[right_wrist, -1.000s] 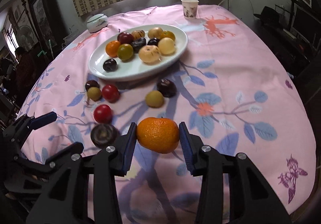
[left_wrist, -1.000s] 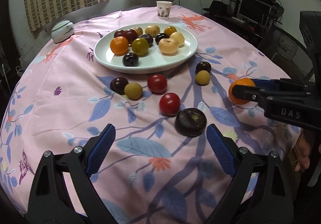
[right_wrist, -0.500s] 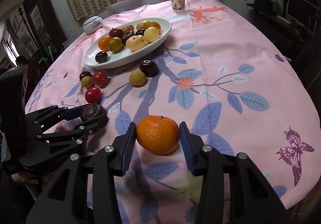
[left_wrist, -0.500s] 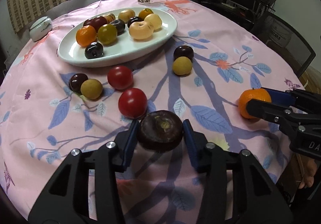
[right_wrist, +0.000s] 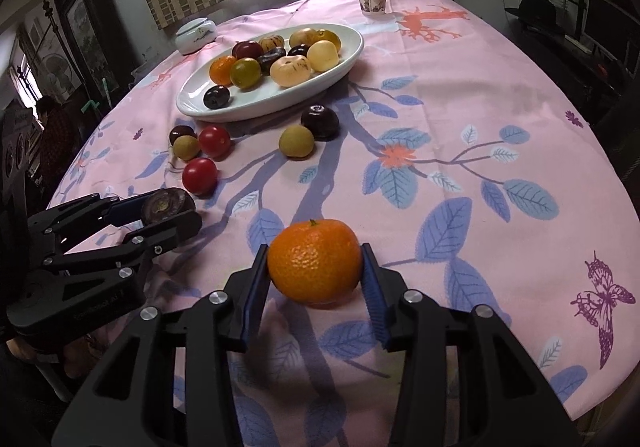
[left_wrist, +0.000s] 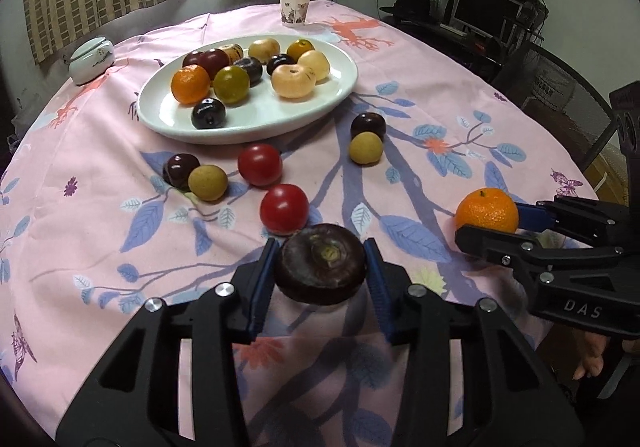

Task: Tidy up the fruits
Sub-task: 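Grasp a mandarin with the right gripper while the left grasps a dark purple round fruit, then carry both fruits onto the white plate and open both grippers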

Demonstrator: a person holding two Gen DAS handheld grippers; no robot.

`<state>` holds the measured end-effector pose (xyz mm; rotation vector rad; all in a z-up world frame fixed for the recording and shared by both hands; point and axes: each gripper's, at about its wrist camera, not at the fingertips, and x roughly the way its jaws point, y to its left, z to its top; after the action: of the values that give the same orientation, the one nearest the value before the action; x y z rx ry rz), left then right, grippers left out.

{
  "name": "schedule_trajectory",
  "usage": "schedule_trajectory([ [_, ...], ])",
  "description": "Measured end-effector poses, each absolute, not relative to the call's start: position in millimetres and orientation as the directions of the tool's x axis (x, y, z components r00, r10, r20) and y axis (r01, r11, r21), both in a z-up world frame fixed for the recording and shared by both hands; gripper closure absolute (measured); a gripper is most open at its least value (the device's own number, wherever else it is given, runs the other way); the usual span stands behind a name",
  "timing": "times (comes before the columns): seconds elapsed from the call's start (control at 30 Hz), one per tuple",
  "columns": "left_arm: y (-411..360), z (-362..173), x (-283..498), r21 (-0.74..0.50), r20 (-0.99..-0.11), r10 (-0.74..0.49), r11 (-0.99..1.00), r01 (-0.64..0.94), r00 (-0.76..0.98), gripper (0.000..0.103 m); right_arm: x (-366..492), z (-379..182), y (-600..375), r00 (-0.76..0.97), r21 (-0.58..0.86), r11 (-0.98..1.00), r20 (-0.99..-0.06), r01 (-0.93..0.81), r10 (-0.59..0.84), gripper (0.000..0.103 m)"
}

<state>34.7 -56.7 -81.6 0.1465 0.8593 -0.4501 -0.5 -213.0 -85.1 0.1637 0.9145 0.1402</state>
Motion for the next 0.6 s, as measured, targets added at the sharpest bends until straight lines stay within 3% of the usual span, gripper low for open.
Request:
schedule_trajectory([
  [0.4,-18,-56,39,-0.085,-0.721,-0.316,0.924,0.374,0.616,0.060,8,-64,-191,0.623,0.200,0.976,-0.753,-0.090,0.212,0.059],
  [0.6,-9,-33,80,-0.043,-0.707,-0.267,0.941,0.337,0.655,0.060,46,-47,-176,0.613,0.201,0.968,-0.750,-0.147,0.249,0.059],
])
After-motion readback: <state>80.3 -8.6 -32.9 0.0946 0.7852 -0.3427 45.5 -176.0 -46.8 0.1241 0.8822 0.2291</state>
